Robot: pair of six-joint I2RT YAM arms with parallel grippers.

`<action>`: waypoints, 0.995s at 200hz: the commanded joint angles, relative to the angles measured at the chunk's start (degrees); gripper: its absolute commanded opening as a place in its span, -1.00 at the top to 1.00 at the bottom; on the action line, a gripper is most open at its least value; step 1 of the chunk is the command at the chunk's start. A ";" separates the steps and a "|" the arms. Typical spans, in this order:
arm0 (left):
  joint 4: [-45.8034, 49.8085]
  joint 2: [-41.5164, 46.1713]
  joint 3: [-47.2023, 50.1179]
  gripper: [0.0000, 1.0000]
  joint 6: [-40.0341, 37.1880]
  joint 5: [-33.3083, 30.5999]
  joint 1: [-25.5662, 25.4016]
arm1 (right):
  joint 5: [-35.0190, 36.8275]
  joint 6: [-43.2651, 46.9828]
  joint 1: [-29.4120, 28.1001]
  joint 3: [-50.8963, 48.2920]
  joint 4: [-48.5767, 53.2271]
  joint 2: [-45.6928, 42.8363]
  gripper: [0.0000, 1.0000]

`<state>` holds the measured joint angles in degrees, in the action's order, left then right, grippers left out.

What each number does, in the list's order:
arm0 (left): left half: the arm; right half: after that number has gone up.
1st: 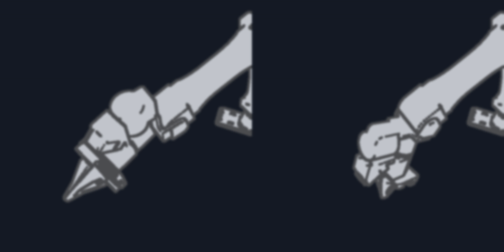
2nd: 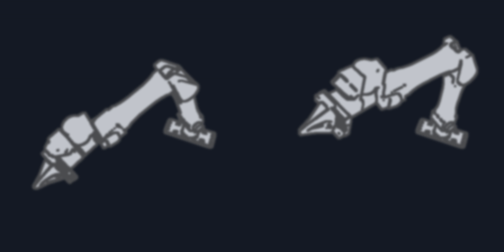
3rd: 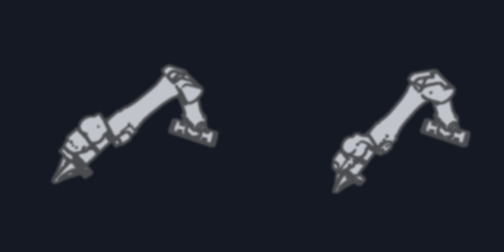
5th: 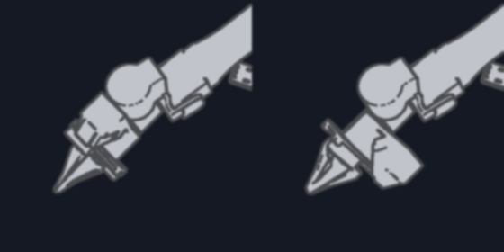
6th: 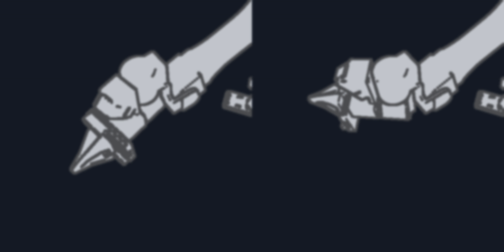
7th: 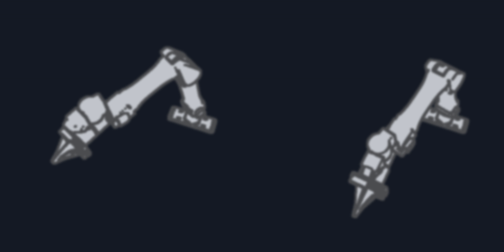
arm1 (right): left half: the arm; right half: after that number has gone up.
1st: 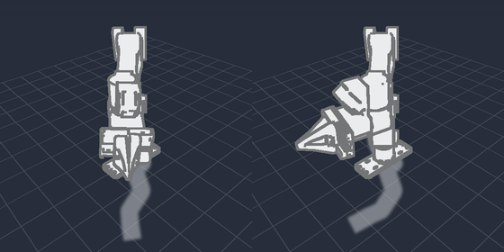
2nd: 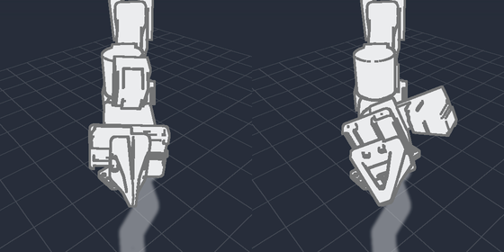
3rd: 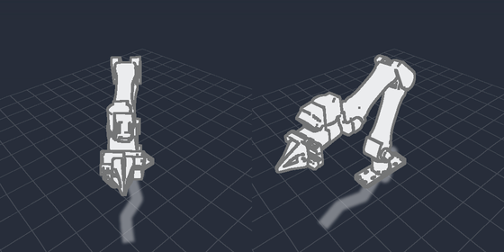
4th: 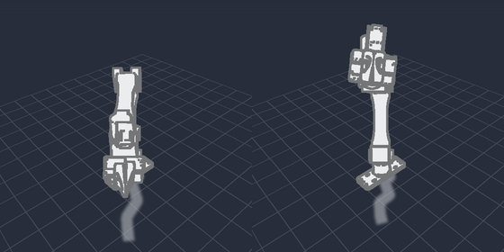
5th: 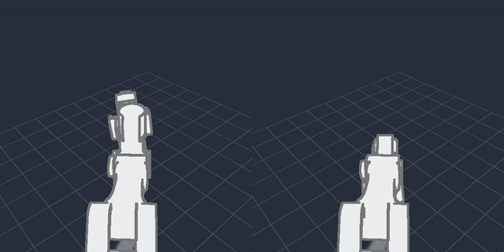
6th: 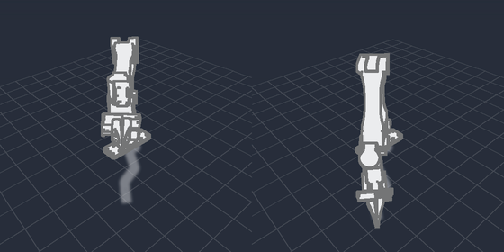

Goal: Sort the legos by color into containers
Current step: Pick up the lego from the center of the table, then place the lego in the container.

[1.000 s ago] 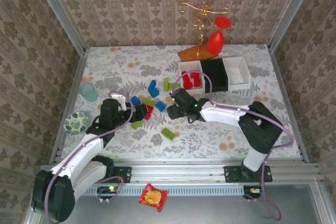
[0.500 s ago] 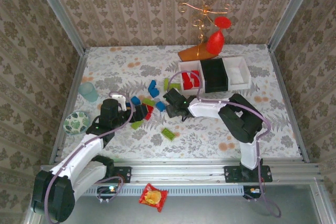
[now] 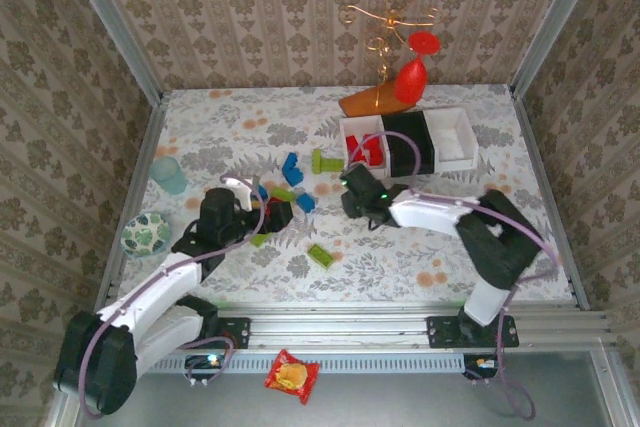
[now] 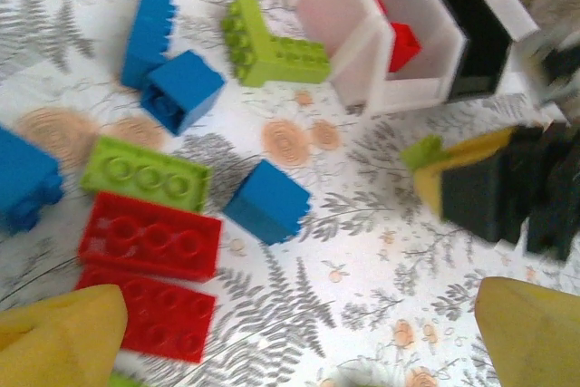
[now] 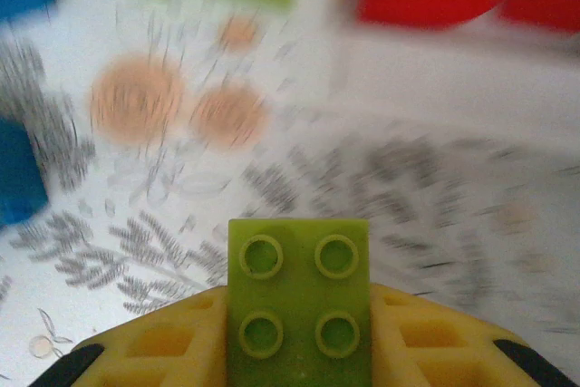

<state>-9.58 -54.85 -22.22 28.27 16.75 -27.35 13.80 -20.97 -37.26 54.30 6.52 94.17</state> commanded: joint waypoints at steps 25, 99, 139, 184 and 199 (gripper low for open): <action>-10.69 -10.22 -6.80 -1.00 -1.03 1.17 -7.07 | -2.19 1.30 14.61 -0.96 -2.05 -11.77 0.36; -14.85 -20.07 -11.62 -1.00 0.65 0.50 -14.06 | -5.76 2.63 26.95 19.93 -2.69 12.71 0.28; -10.37 -19.22 -11.40 -1.00 0.96 -2.70 -14.00 | -5.13 4.76 26.89 24.50 -0.03 13.08 -0.09; -4.91 -15.09 -7.51 -1.00 0.50 -1.98 -9.61 | -5.20 5.43 17.57 5.81 -1.45 -5.63 -0.28; -1.43 -10.97 -5.20 -1.00 -0.18 -0.19 -6.02 | -6.28 6.73 10.59 0.32 -1.39 -10.48 -0.33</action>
<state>-17.41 -71.44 -30.41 28.36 15.05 -37.80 9.43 -16.43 -16.34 61.78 4.47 93.03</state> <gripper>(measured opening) 0.999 0.649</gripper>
